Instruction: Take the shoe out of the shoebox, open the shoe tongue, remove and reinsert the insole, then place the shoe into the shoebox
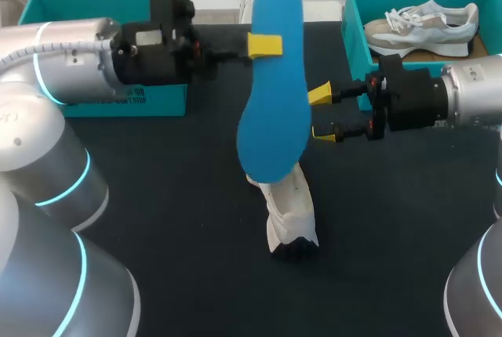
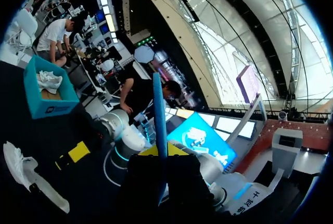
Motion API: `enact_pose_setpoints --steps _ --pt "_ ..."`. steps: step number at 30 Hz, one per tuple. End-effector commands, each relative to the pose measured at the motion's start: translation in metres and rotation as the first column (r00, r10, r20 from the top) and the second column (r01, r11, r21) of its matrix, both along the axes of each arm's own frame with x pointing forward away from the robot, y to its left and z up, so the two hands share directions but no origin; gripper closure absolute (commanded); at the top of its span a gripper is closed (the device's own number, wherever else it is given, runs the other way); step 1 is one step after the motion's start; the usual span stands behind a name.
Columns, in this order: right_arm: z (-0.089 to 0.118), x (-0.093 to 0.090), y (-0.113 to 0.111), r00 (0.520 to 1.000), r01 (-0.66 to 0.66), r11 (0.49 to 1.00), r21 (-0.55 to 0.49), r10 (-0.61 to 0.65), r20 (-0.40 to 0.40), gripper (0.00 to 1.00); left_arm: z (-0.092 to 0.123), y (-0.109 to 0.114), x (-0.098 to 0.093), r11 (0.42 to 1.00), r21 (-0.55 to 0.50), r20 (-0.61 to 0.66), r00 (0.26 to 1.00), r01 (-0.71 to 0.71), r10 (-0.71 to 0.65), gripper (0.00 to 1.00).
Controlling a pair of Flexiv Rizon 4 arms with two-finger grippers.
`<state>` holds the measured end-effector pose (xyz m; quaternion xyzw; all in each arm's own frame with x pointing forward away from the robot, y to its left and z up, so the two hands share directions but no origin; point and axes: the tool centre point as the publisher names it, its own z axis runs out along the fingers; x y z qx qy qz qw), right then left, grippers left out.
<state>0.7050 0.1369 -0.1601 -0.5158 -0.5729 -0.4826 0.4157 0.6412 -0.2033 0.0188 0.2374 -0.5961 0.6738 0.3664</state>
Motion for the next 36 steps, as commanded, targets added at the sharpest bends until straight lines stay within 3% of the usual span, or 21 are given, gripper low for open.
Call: enact_pose_setpoints --steps 1,5,7,8,9,12,14,15,34,36 --pt "0.0 0.0 0.002 1.0 0.002 1.0 -0.002 -0.002 -0.001 0.0 -0.014 0.027 0.001 0.994 -0.109 0.492 0.868 -0.021 0.072 1.0" --pt "0.0 0.0 0.002 1.0 0.002 1.0 -0.002 -0.002 -0.001 0.0 -0.018 0.035 0.006 0.987 -0.157 0.688 0.714 -0.027 0.129 1.0" --pt "0.0 0.0 0.002 1.0 0.002 1.0 -0.002 -0.002 -0.001 0.0 -0.018 0.039 0.008 0.982 -0.188 0.812 0.562 -0.008 0.16 1.0" --pt "0.0 0.0 0.002 1.0 0.002 1.0 -0.002 -0.002 -0.001 0.0 -0.018 0.04 0.009 0.982 -0.187 0.819 0.552 -0.003 0.157 1.0" --pt "0.0 0.0 0.002 1.0 0.002 1.0 -0.002 -0.002 -0.001 0.0 -0.017 0.043 0.009 0.978 -0.206 0.863 0.47 -0.002 0.183 1.0" --pt "0.0 0.0 0.002 1.0 0.002 1.0 -0.002 -0.002 -0.001 0.0 -0.019 0.048 0.01 0.975 -0.219 0.895 0.393 -0.023 0.21 1.0" --pt "0.0 0.0 0.002 1.0 0.002 1.0 -0.002 -0.002 -0.001 0.0 -0.022 0.053 0.007 0.975 -0.217 0.903 0.369 -0.047 0.218 1.0" --pt "0.0 0.0 0.002 1.0 0.002 1.0 -0.002 -0.002 -0.001 0.0 -0.023 0.055 0.005 0.976 -0.21 0.888 0.407 -0.058 0.215 1.0" --pt "0.0 0.0 0.002 1.0 0.002 1.0 -0.002 -0.002 -0.001 0.0 -0.023 0.055 0.005 0.976 -0.21 0.888 0.407 -0.058 0.215 1.0" --pt "0.0 0.0 0.002 1.0 0.002 1.0 -0.002 -0.002 -0.001 0.0 -0.036 0.062 0.003 0.969 -0.247 0.909 0.342 -0.015 0.237 1.0"
